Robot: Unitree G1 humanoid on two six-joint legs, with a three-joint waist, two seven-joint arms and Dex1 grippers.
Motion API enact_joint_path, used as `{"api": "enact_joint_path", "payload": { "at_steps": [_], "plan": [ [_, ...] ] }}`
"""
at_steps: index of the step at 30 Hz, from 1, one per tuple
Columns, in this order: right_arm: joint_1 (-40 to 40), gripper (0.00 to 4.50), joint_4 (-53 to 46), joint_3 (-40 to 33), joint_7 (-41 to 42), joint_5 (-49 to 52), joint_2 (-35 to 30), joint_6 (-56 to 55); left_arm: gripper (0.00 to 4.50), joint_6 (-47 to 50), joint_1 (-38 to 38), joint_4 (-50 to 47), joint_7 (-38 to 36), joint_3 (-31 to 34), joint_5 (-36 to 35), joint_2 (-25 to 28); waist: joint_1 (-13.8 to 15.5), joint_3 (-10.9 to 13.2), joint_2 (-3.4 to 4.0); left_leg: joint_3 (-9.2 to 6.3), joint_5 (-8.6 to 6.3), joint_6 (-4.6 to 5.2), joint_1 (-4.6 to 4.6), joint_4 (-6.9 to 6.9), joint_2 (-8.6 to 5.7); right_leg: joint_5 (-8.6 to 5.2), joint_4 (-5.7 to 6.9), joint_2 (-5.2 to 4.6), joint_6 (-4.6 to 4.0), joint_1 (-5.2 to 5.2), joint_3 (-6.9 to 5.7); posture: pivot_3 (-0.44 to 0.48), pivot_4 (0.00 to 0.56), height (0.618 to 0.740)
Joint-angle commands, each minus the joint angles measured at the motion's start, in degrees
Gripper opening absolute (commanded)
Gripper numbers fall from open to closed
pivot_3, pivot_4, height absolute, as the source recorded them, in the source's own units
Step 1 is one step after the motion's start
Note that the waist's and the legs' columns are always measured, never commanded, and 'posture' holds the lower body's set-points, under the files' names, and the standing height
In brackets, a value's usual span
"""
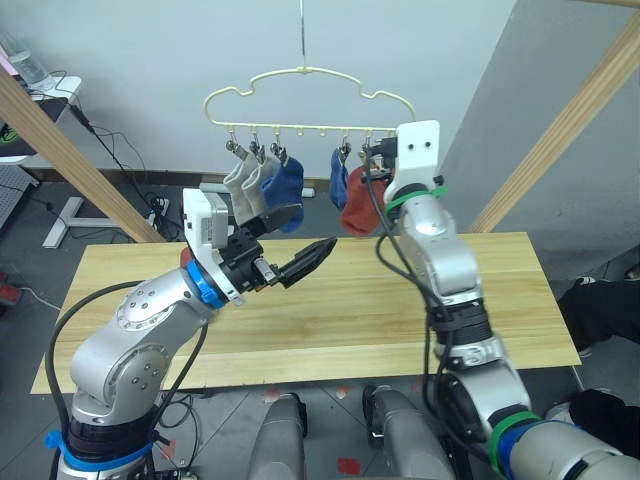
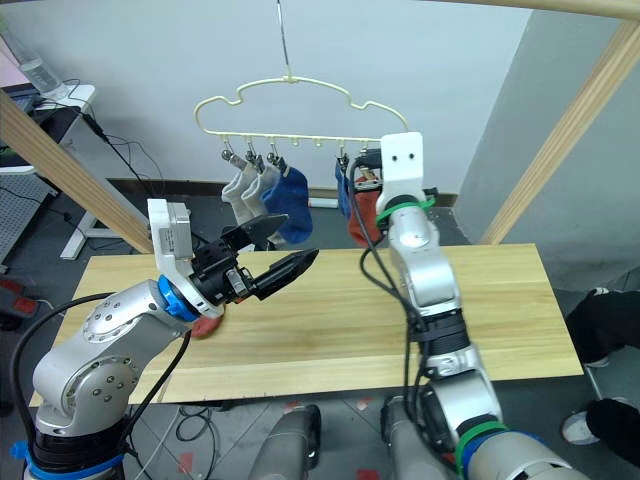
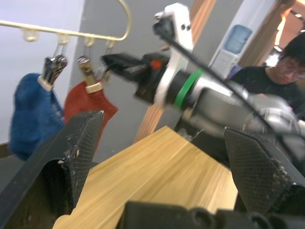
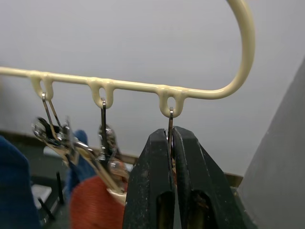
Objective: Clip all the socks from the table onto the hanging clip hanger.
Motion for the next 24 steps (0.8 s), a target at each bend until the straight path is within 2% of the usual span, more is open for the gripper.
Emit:
{"api": "enact_joint_path", "payload": {
  "at_steps": [1, 4, 8, 10, 14, 17, 21, 24],
  "plan": [
    [-2.98, 0.01, -4.2, -2.31, 10.93, 5.84, -6.8, 9.26, 4.5, -1.89, 1.18, -0.8, -0.89, -0.07, 1.19, -0.04, 0.01, 0.0, 0.0, 0.01, 0.0, 0.0, 0.0, 0.0, -0.01, 0.0, -0.01, -0.01, 0.0, 0.0, 0.0, 0.045, 0.278, 0.74],
    [-5.51, 0.01, -5.36, -2.35, 20.36, 11.33, -13.1, 17.2, 4.5, -2.69, 2.23, 0.04, -1.69, -1.1, 3.03, 0.13, -0.06, 0.0, 0.0, 0.0, 0.0, 0.0, 0.01, -0.02, 0.01, 0.0, -0.02, 0.0, 0.0, 0.01, -0.01, 0.032, 0.284, 0.74],
    [-9.7, 0.01, -5.71, -5.51, 26.98, 20.53, -16.53, 31.89, 4.5, -3.3, 3.79, 0.93, -1.99, -1.86, 5.03, -0.28, -0.35, 0.0, 0.0, 0.0, 0.0, 0.01, 0.02, -0.02, 0.03, -0.01, 0.0, 0.01, 0.0, 0.01, 0.0, 0.018, 0.283, 0.74],
    [-12.35, 0.01, -4.29, -9.7, 27.5, 25.33, -16.19, 41.14, 4.5, -4.11, 4.81, 2.11, -1.9, -1.78, 6.58, -0.28, -0.44, 0.01, 0.01, 0.01, 0.0, 0.01, 0.03, -0.03, 0.04, -0.01, 0.03, 0.03, 0.0, 0.0, 0.02, 0.02, 0.285, 0.74],
    [-14.63, 0.01, -2.53, -12.43, 27.41, 28.61, -16.99, 50.09, 4.5, -6.67, 7.32, 4.82, -2.42, -1.19, 9.18, -0.5, -0.39, 0.01, 0.01, 0.01, -0.01, 0.01, 0.04, -0.04, 0.05, -0.01, 0.03, 0.04, -0.01, 0.0, 0.01, 0.024, 0.285, 0.74],
    [-18.71, 0.01, 2.12, -19.08, 27.14, 31.53, -15.88, 59.37, 4.5, -11.81, 11.16, 10.75, -3.44, -0.08, 13.95, -0.05, -0.42, 0.01, 0.01, 0.07, -0.01, 0.02, 0.03, -0.06, 0.04, -0.06, -0.04, 0.03, 0.07, -0.01, 0.06, 0.025, 0.287, 0.74],
    [-21.76, 0.01, 7.38, -23.94, 25.61, 34.18, -14.99, 62.62, 4.5, -16.67, 12.57, 17.18, -3.8, 2.13, 17.67, 0.38, -0.33, 0.01, 0.02, 0.08, -0.01, 0.02, 0.02, -0.07, 0.04, -0.05, -0.06, 0.02, 0.05, -0.03, 0.04, 0.026, 0.289, 0.74],
    [-22.4, 0.01, 8.81, -23.81, 25.2, 35.95, -15.74, 62.71, 4.5, -19.8, 12.83, 22.05, -4.11, 3.86, 19.93, 0.69, -0.29, 0.01, 0.02, 0.07, -0.01, 0.02, 0.0, -0.07, 0.04, -0.07, -0.07, 0.02, 0.08, -0.03, 0.03, 0.025, 0.289, 0.74]
  ]
}}
